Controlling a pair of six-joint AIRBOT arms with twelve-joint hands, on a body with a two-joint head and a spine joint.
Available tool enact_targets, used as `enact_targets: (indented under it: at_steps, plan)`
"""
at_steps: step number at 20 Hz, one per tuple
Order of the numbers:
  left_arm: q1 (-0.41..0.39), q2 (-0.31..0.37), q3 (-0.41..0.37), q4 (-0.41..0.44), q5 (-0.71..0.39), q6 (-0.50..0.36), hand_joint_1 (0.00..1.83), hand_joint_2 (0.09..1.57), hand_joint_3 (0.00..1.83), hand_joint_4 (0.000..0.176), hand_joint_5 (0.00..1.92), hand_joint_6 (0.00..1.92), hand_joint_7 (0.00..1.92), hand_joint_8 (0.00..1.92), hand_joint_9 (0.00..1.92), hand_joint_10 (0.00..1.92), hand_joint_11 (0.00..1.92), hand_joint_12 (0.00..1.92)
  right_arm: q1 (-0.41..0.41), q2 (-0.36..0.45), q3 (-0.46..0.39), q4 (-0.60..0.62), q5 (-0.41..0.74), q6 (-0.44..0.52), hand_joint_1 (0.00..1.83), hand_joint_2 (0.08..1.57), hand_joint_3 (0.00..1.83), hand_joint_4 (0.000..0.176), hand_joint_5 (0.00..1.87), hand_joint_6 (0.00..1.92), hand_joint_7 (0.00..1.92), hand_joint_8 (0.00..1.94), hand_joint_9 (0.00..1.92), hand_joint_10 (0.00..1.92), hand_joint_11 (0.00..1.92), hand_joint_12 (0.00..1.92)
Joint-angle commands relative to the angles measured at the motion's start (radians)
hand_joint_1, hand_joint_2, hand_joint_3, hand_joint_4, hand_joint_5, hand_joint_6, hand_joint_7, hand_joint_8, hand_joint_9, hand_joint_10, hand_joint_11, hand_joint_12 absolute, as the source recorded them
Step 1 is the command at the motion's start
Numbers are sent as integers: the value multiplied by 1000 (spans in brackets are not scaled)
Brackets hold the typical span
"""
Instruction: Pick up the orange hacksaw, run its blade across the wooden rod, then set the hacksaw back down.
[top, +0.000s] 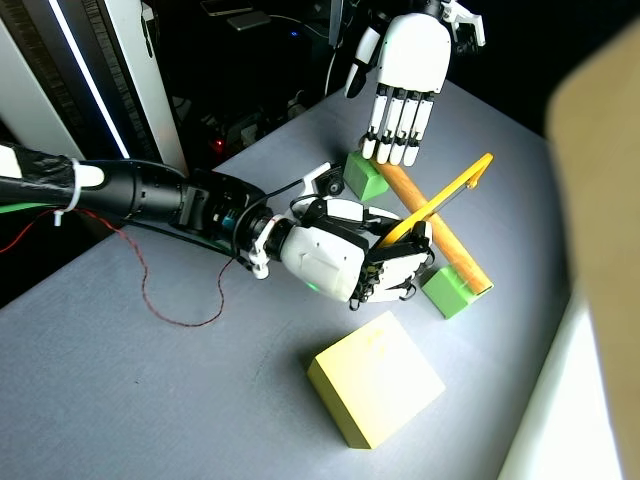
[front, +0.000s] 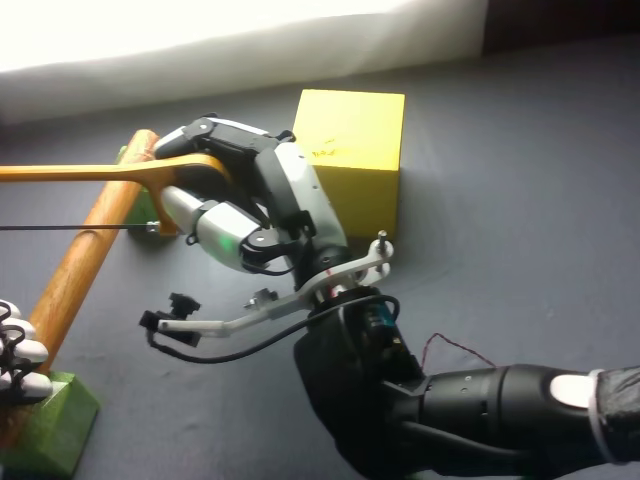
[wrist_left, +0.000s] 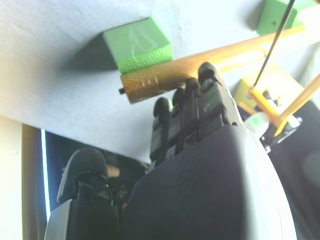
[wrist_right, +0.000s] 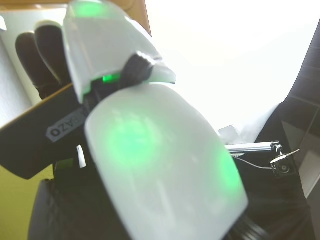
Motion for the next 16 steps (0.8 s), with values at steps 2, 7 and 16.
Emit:
enact_targets:
  at_steps: [2,7,16]
  plan:
    - [-9,-2,7,-20,3,1,188,1306,0,0,152,1,111,2,75,2,0,208,16,-8,5,-72,92,16,1372,1146,1,0,794,1044,955,1113,896,1300,611,1092]
    - [-8,-2,7,-20,3,1,150,1318,1,0,100,1,76,1,61,2,0,187,-4,14,-10,-106,112,19,1373,1147,0,0,780,1039,946,1133,921,1274,620,1076]
    - [-8,-1,6,-20,3,1,189,1316,0,0,117,5,65,4,35,3,0,97,-67,195,-164,-112,174,-11,1372,1149,2,0,787,1030,930,1169,912,1279,650,1024]
